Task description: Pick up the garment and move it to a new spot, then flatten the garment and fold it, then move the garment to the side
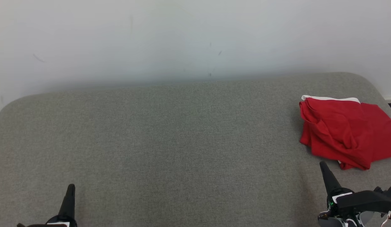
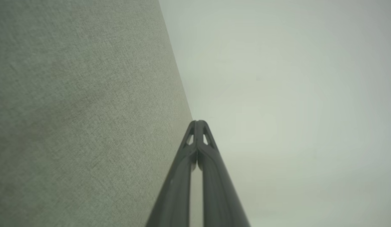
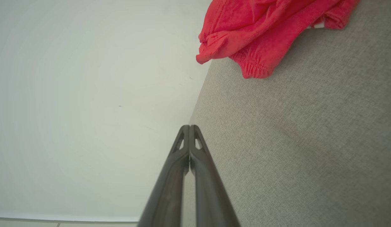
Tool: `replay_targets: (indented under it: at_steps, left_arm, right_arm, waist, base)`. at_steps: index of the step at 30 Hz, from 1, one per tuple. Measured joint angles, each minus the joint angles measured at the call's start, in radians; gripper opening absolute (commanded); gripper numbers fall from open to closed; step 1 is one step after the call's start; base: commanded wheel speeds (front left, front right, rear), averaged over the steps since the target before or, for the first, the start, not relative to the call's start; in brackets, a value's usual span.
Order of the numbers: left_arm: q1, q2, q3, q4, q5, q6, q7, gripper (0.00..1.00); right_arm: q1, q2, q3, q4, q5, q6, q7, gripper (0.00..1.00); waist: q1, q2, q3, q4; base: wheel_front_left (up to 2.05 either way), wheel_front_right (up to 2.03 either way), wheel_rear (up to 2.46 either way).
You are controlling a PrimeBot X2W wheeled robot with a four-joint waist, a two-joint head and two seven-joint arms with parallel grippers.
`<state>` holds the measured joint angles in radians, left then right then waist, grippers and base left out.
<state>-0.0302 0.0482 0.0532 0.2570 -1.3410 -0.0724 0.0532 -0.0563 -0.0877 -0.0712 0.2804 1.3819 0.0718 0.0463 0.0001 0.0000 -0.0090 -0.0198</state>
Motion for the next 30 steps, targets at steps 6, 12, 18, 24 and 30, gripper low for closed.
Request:
replay_targets:
  at_steps: [6,12,18,24,30]
  left_arm:
    - [-0.016,-0.003,0.011,0.015,-0.08,-0.018,0.021,0.0]
    - [-0.026,-0.007,0.028,0.026,-0.18,-0.035,0.043,0.0]
    - [-0.05,-0.008,0.035,0.037,-0.246,-0.051,0.058,0.0]
    - [-0.056,-0.009,0.036,0.041,-0.253,-0.051,0.058,0.0]
    - [-0.056,-0.009,0.036,0.041,-0.253,-0.051,0.058,0.0]
  right_arm:
    - [-0.016,0.014,-0.021,0.006,0.068,0.016,0.023,0.0]
    - [-0.017,0.029,-0.043,0.011,0.15,0.034,0.049,0.0]
    - [-0.019,0.039,-0.06,0.015,0.205,0.044,0.067,0.0]
    - [-0.02,0.043,-0.062,0.015,0.219,0.044,0.068,0.0]
    - [-0.02,0.043,-0.062,0.016,0.219,0.044,0.068,0.0]
  waist:
    - [0.0,0.0,0.004,0.007]
    - [0.0,0.0,0.008,0.014]
    - [0.0,0.0,0.01,0.02]
    - [0.0,0.0,0.011,0.02]
    - [0.0,0.0,0.011,0.02]
  base:
    - [0.0,0.0,0.0]
    - [0.0,0.0,0.0]
    - [0.0,0.0,0.0]
    - [0.0,0.0,0.0]
    - [0.0,0.0,0.0]
